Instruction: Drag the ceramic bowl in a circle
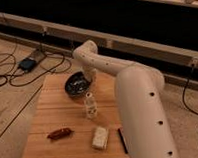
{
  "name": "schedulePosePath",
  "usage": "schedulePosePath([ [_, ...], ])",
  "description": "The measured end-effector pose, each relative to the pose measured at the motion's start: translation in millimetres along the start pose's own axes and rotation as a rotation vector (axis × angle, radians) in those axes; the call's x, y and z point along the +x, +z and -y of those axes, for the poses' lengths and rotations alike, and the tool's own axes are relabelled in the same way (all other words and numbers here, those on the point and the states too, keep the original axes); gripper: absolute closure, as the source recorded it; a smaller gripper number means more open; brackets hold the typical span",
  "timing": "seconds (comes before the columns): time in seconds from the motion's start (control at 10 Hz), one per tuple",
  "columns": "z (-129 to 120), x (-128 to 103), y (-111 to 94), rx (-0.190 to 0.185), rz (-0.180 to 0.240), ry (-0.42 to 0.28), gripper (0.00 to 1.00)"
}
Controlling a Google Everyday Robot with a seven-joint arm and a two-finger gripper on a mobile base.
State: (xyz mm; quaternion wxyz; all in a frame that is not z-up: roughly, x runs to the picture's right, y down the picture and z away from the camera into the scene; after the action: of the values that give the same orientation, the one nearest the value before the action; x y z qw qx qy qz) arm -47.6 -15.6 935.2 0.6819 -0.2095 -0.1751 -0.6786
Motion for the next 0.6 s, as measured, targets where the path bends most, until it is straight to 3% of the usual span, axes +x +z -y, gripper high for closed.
schedulePosePath([
  [0.4, 67.0, 1.9, -5.9, 0.043, -0.019, -0.112, 1.0],
  [0.6, 109.1, -22.8, -12.4, 0.078, 0.003, -0.227, 1.0],
])
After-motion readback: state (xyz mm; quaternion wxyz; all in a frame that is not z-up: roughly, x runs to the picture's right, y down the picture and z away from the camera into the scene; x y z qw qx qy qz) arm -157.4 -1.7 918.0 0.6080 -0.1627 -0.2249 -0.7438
